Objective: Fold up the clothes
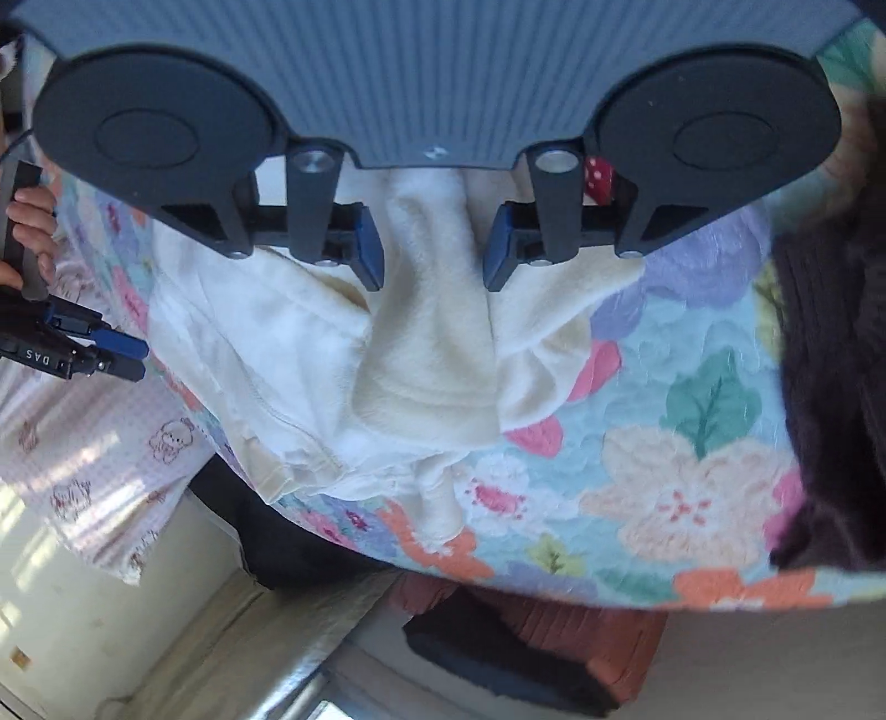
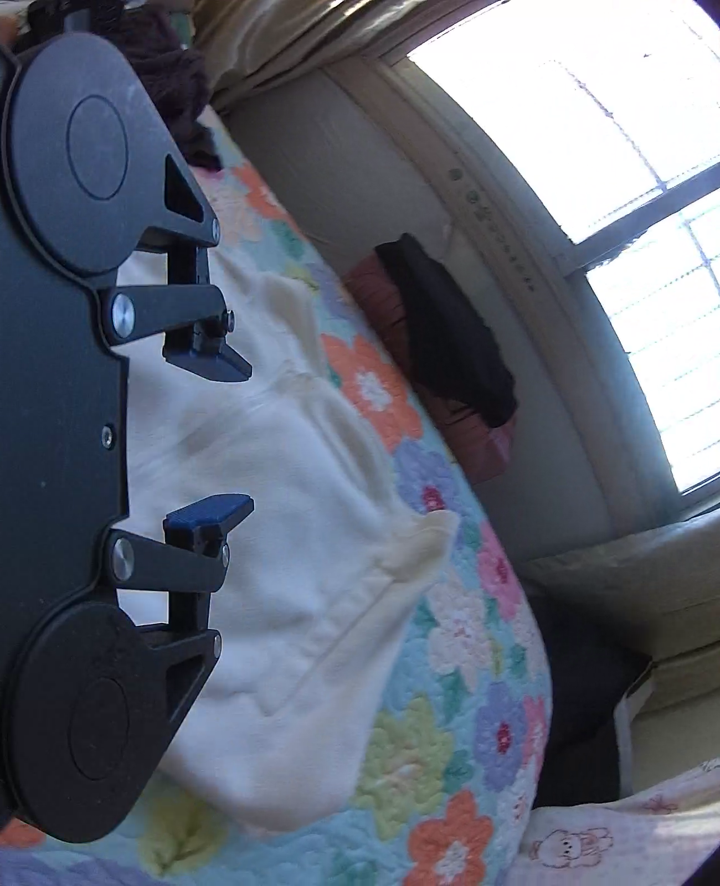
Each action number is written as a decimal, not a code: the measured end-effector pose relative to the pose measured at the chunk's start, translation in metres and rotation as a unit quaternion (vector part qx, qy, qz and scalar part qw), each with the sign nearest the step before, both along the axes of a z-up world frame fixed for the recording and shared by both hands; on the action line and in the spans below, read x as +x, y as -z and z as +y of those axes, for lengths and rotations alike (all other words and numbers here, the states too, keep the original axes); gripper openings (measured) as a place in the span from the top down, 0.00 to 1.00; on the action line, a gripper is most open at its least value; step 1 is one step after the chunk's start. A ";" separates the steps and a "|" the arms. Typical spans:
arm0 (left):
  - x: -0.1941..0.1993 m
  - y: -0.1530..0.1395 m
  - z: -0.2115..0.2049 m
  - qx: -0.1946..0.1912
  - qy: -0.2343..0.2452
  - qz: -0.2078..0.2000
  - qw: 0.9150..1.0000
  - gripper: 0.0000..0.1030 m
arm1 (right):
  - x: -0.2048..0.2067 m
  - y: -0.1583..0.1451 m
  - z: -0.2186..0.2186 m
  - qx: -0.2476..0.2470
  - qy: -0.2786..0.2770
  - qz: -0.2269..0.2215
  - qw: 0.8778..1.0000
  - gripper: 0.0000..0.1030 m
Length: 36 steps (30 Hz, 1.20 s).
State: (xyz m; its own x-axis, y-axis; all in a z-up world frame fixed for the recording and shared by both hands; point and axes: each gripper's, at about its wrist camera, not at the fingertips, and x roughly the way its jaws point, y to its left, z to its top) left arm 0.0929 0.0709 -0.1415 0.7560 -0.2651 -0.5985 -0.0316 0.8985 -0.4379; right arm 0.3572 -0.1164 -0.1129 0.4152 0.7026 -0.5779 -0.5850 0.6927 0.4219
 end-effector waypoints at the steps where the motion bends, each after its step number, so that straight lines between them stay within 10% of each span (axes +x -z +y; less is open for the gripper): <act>1: 0.000 -0.004 -0.006 0.025 0.007 -0.011 1.000 0.55 | -0.011 0.009 -0.003 -0.010 -0.001 0.007 1.000 0.51; 5: -0.002 -0.014 -0.028 0.100 0.027 -0.032 0.994 0.31 | -0.050 0.026 -0.023 -0.012 0.000 0.017 1.000 0.51; 10: 0.026 -0.006 -0.043 0.133 0.054 -0.017 0.990 0.29 | -0.089 0.041 -0.037 -0.002 -0.008 0.024 1.000 0.48; 12: 0.040 -0.006 -0.049 0.161 0.066 -0.014 0.985 0.57 | -0.099 0.051 -0.039 -0.003 -0.023 0.037 0.999 0.48; 13: 0.040 -0.011 -0.047 0.171 0.044 -0.017 0.984 0.97 | -0.103 0.055 -0.039 -0.009 -0.027 0.040 0.999 0.48; 16: 0.023 -0.030 -0.025 0.143 -0.023 -0.060 0.988 0.96 | -0.117 0.066 -0.035 -0.034 -0.041 0.045 0.998 0.48; 22: 0.002 0.001 0.015 0.102 -0.088 0.005 0.991 0.95 | -0.131 0.085 -0.021 -0.045 -0.078 0.065 0.994 0.47; 27: -0.010 0.009 0.007 0.161 -0.114 0.032 0.980 0.75 | -0.136 0.088 -0.011 -0.039 -0.092 0.081 0.992 0.46; 29: -0.008 0.009 0.014 0.140 -0.109 0.046 0.983 0.56 | -0.139 0.090 -0.014 -0.022 -0.103 0.101 0.989 0.45; 36: -0.018 0.018 0.044 -0.097 -0.062 0.086 0.990 0.45 | -0.153 0.113 -0.005 0.066 -0.145 0.201 0.967 0.43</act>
State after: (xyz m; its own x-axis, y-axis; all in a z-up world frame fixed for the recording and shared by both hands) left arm 0.0750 0.1149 -0.1597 0.6805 -0.2999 -0.6685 -0.2257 0.7822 -0.5807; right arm 0.2045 -0.1214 -0.2255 -0.0495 0.8344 -0.5490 -0.5165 0.4491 0.7291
